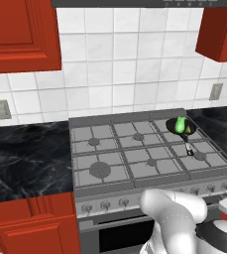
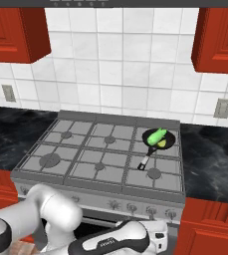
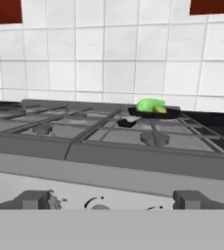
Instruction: Put the corn and lemon wedge in the pan. Then turn on the rear right burner and set the heat to medium.
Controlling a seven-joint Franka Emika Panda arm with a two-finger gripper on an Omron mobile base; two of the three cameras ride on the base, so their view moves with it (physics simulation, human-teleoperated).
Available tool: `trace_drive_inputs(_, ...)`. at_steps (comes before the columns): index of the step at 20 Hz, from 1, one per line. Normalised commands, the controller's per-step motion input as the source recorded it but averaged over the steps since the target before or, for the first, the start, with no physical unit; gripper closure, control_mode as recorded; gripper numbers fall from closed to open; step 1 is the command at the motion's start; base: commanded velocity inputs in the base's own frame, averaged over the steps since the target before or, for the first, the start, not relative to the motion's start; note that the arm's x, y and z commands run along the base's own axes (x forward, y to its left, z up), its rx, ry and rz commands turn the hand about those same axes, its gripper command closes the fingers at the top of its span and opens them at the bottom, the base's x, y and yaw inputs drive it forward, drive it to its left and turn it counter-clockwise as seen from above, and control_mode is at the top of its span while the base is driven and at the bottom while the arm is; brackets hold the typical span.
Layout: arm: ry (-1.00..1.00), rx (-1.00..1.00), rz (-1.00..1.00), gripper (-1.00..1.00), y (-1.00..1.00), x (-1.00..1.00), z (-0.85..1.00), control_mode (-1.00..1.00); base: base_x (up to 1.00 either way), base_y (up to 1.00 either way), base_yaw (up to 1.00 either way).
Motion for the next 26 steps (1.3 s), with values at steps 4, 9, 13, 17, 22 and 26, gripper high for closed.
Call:
trace_drive_inputs(4,-0.04,0.0,0.0,-1.0,-0.03,0.0,-0.3,-1.0,0.0,0.0,0.0)
trace_drive_inputs(9,-0.02,0.06,-0.01,-1.0,0.04,0.0,-0.11,-1.0,0.0,0.0,0.0)
trace_drive_inputs(13,-0.02,0.04,-0.05,-1.0,0.13,0.01,0.02,-1.0,0.0,0.0,0.0)
trace_drive_inputs(17,-0.01,0.01,-0.08,-1.0,0.0,0.01,0.17,-1.0,0.0,0.0,0.0)
trace_drive_inputs(22,-0.02,0.01,-0.07,-1.0,0.09,0.0,0.18,-1.0,0.0,0.0,0.0)
trace_drive_inputs(26,0.0,0.0,-0.03,-1.0,0.3,0.01,0.02,-1.0,0.0,0.0,0.0)
